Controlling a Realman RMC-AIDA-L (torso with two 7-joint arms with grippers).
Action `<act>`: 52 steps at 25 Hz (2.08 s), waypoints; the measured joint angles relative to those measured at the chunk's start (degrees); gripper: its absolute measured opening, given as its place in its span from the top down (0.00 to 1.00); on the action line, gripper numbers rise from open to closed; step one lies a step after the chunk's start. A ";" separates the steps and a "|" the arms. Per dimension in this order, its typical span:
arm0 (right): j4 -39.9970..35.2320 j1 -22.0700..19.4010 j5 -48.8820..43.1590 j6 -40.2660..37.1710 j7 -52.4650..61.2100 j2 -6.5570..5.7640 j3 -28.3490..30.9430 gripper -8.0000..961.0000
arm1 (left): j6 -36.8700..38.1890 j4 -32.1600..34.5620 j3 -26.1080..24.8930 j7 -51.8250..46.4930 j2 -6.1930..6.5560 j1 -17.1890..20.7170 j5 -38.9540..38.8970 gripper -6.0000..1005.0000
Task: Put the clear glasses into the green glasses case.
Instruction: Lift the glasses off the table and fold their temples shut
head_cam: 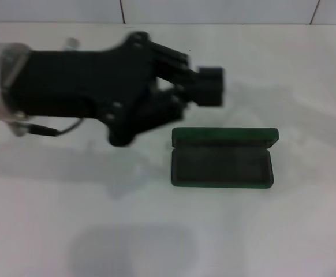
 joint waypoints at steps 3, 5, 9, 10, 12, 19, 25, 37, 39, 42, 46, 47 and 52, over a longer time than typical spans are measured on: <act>3.79 2.81 -0.37 0.64 -2.62 0.02 -3.07 0.90 | -0.01 -3.48 1.20 2.27 -0.75 -2.59 0.28 0.92; 5.99 4.74 -0.36 2.23 -5.89 0.11 -8.09 0.90 | -0.05 -4.91 1.28 3.73 -1.31 -4.02 0.42 0.92; 7.87 6.77 -0.09 4.44 -9.99 0.73 -14.92 0.90 | -0.26 -6.17 0.95 5.62 -1.84 -5.66 0.09 0.92; 8.16 7.03 -0.05 4.51 -10.13 0.79 -15.99 0.90 | -0.34 -6.19 0.81 5.82 -1.86 -5.68 -0.36 0.92; 8.65 7.19 0.01 4.52 -10.18 0.81 -17.12 0.90 | -0.39 -6.20 0.59 6.32 -1.83 -5.45 -1.28 0.92; 9.60 6.58 -0.28 4.53 -9.86 0.82 -17.64 0.90 | -0.42 -6.58 -2.21 7.96 -1.85 -3.66 -3.44 0.92; 9.73 6.14 -0.36 5.12 -9.82 0.74 -18.37 0.90 | -0.38 -7.38 -2.86 8.59 -1.81 -2.96 -4.75 0.92; 10.78 6.64 0.02 7.45 -10.00 0.82 -24.10 0.90 | -0.39 -8.61 -2.97 8.74 -1.90 -2.96 -5.23 0.92; 11.00 6.75 0.03 7.49 -10.00 0.83 -24.28 0.90 | -0.41 -9.33 -2.98 8.74 -1.91 -3.07 -5.71 0.92; 11.03 6.88 -0.13 7.55 -9.97 0.83 -24.73 0.90 | -0.42 -10.01 -2.98 8.95 -1.85 -3.38 -5.93 0.92; 11.04 7.17 0.03 8.16 -9.97 0.83 -26.66 0.90 | -0.44 -10.03 -2.98 9.14 -1.84 -3.40 -5.96 0.92; 11.04 7.30 0.07 8.32 -9.99 0.83 -27.25 0.90 | -0.45 -10.03 -2.98 9.16 -1.84 -3.39 -5.96 0.92; 11.05 7.33 0.94 8.82 -10.37 0.82 -28.18 0.90 | -0.46 -10.03 -2.98 9.17 -1.84 -3.50 -5.96 0.92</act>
